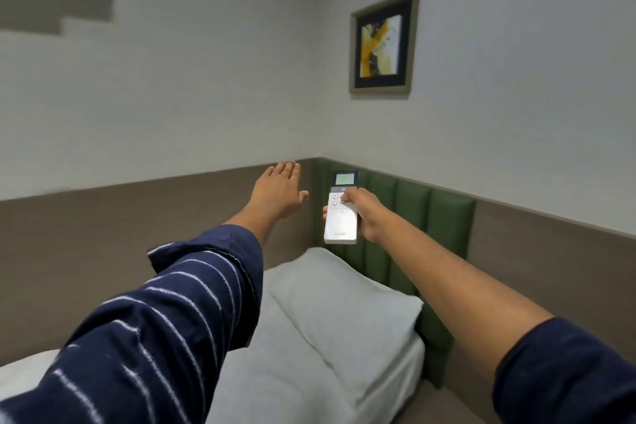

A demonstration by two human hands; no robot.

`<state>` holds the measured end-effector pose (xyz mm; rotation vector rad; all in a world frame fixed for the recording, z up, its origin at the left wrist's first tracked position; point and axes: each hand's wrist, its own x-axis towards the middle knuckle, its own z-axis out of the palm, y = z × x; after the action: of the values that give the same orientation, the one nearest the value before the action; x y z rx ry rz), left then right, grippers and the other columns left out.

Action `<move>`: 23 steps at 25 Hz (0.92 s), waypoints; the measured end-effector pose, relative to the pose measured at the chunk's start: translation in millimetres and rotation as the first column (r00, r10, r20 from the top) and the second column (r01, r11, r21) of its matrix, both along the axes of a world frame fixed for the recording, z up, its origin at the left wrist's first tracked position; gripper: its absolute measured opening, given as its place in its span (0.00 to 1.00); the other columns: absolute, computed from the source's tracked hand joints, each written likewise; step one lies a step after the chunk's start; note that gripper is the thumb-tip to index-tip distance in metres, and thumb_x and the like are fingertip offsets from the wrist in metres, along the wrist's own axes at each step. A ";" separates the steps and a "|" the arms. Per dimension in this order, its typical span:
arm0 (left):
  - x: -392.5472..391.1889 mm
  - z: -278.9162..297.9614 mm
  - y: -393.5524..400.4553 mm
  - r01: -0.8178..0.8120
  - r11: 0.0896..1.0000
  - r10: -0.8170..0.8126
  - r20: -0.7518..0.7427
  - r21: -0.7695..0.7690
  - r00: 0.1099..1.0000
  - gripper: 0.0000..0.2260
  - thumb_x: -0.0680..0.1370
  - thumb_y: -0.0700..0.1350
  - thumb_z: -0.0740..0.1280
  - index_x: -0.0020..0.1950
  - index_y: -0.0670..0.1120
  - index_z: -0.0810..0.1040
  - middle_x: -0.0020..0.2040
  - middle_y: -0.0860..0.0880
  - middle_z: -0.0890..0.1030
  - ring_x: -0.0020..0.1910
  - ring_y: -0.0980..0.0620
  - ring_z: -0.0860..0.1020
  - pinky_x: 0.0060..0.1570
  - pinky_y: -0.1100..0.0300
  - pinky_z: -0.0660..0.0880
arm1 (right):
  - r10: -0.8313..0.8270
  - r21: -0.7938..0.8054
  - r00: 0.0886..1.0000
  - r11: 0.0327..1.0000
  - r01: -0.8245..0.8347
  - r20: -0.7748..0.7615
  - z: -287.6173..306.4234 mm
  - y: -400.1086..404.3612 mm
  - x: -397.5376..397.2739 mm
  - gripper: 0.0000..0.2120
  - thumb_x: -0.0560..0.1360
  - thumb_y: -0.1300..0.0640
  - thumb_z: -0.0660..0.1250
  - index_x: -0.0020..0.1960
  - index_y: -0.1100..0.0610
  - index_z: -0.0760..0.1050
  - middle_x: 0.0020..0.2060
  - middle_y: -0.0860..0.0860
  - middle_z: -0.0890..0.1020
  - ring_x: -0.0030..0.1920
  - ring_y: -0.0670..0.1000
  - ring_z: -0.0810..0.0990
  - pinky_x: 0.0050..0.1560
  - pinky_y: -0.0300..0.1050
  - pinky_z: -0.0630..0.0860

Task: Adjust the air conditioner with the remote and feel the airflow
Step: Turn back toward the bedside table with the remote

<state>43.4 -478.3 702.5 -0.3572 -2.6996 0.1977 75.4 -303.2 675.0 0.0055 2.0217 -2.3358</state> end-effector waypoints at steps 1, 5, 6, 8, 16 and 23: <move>-6.1 -14.6 24.0 0.033 0.999 -0.034 0.014 0.008 0.999 0.30 0.82 0.55 0.50 0.80 0.41 0.48 0.81 0.44 0.51 0.80 0.47 0.50 0.78 0.52 0.50 | -0.040 0.007 0.999 0.999 0.040 0.018 -12.3 23.0 1.4 0.11 0.79 0.62 0.55 0.60 0.57 0.68 0.47 0.59 0.84 0.43 0.56 0.84 0.42 0.48 0.79; -25.0 -80.0 138.4 0.180 0.982 -0.184 0.089 0.052 0.979 0.30 0.82 0.56 0.49 0.80 0.41 0.49 0.81 0.44 0.52 0.80 0.46 0.50 0.77 0.51 0.49 | -0.216 0.006 0.969 0.976 0.216 0.117 -69.2 135.2 9.1 0.17 0.78 0.63 0.55 0.67 0.60 0.66 0.60 0.65 0.80 0.51 0.59 0.81 0.49 0.48 0.78; -27.5 -94.4 163.5 0.209 0.976 -0.214 0.102 0.058 0.972 0.30 0.83 0.56 0.48 0.80 0.42 0.49 0.81 0.45 0.52 0.80 0.46 0.50 0.78 0.51 0.49 | -0.247 0.001 0.959 0.968 0.249 0.142 -83.4 161.4 10.1 0.17 0.78 0.64 0.54 0.67 0.62 0.67 0.61 0.66 0.79 0.53 0.60 0.81 0.54 0.49 0.77; -34.7 -125.5 221.7 0.266 0.962 -0.273 0.140 0.065 0.952 0.30 0.82 0.57 0.47 0.80 0.42 0.49 0.81 0.45 0.52 0.80 0.47 0.50 0.77 0.51 0.49 | -0.309 -0.017 0.929 0.948 0.319 0.202 -114.0 217.9 12.0 0.14 0.79 0.65 0.54 0.63 0.62 0.68 0.62 0.67 0.78 0.60 0.63 0.79 0.61 0.52 0.74; -70.7 -269.5 405.9 0.445 0.894 -0.432 0.346 0.045 0.833 0.29 0.83 0.55 0.48 0.80 0.41 0.50 0.80 0.45 0.53 0.80 0.47 0.51 0.77 0.52 0.50 | -0.511 0.078 0.760 0.846 0.527 0.401 -259.8 398.5 2.0 0.19 0.79 0.68 0.55 0.70 0.67 0.66 0.64 0.64 0.76 0.59 0.59 0.76 0.61 0.55 0.73; -86.1 -452.1 488.4 0.571 0.821 -0.453 0.629 0.017 0.632 0.29 0.83 0.55 0.48 0.79 0.40 0.49 0.80 0.43 0.54 0.79 0.46 0.52 0.77 0.52 0.51 | -0.577 0.317 0.546 0.806 0.500 0.608 -457.7 454.1 14.6 0.14 0.77 0.66 0.61 0.62 0.62 0.73 0.52 0.60 0.79 0.45 0.55 0.78 0.42 0.44 0.76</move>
<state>-42.7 10.1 250.4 -1.4710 -3.0365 0.1834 90.0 150.9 217.3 1.4778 1.8625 -1.9616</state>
